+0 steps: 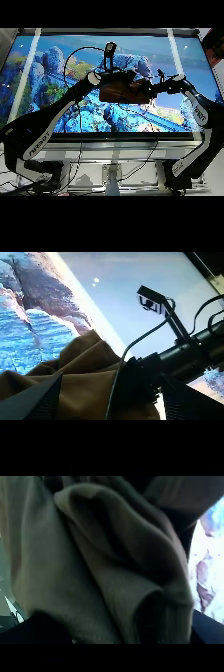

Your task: Fold the clothes and pants, and hang the long-sleeved shirts on hangers.

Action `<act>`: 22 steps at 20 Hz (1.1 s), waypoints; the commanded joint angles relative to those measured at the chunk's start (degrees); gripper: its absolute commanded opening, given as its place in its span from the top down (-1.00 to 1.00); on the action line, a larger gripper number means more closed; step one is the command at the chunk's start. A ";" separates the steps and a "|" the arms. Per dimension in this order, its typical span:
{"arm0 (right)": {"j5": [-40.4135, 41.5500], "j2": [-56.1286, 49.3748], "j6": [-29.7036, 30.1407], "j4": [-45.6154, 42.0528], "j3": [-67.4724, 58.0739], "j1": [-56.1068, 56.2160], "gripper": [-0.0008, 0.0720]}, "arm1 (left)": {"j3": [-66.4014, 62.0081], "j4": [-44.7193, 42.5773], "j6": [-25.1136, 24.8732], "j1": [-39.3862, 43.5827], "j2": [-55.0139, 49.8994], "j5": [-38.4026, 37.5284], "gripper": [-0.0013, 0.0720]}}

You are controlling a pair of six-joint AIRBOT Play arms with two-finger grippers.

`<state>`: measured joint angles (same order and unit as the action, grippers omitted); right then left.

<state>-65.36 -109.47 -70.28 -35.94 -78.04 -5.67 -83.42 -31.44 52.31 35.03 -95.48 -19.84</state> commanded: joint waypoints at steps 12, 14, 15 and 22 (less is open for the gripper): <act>-4.96 5.86 0.92 3.61 -13.88 -5.35 0.94 | -0.02 -0.07 -0.02 -9.40 3.45 -6.03 -0.89; -10.97 8.20 0.94 6.58 -15.21 -11.89 0.94 | -0.02 -0.04 -0.02 -12.02 5.11 -9.16 -0.89; -13.86 9.42 0.98 8.59 -15.30 -15.80 0.94 | -0.02 -0.04 -0.02 -13.14 6.01 -10.73 -0.89; -29.53 13.92 2.29 12.61 -15.28 -44.92 0.94 | -0.02 -0.04 -0.04 -16.31 11.82 -18.05 -0.88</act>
<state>-87.81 -97.06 -68.36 -25.85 -93.12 -39.72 -83.40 -31.55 52.29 19.64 -85.67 -35.05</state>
